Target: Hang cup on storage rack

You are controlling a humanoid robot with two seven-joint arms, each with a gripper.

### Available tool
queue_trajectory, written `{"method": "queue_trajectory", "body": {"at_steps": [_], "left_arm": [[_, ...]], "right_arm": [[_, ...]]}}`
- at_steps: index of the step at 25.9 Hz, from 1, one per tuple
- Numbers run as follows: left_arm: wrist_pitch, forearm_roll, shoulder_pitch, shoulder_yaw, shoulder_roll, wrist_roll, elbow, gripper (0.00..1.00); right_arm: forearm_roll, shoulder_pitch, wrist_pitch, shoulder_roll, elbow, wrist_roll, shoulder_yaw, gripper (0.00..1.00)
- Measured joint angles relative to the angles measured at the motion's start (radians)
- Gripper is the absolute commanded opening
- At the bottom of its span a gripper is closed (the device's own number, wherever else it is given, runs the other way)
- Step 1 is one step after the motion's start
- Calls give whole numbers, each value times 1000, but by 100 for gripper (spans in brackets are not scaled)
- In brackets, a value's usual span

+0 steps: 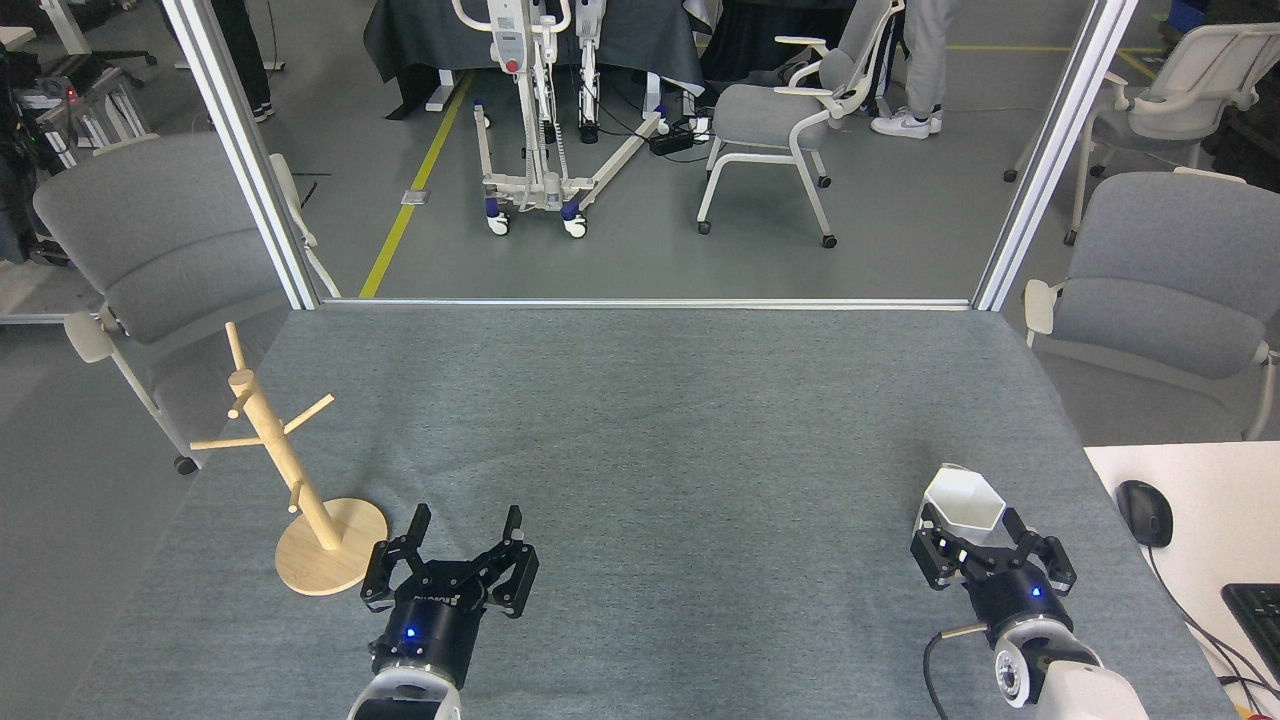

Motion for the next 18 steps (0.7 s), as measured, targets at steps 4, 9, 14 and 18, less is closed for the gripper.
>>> {"method": "queue_trajectory", "body": {"at_steps": [4, 9, 14, 18], "left_arm": [[0, 0, 0, 0, 0, 0, 1, 100], [0, 0, 0, 0, 0, 0, 1, 99], [0, 0, 0, 1, 0, 0, 1, 99], [0, 0, 0, 1, 1, 0, 1, 99]], "right_arm": [[0, -17, 6, -2, 16, -5, 11, 100], [0, -51, 8, -3, 55, -7, 33, 100], [0, -67, 9, -1, 73, -10, 41, 100], [0, -78, 11, 1, 89, -9, 54, 100]]}}
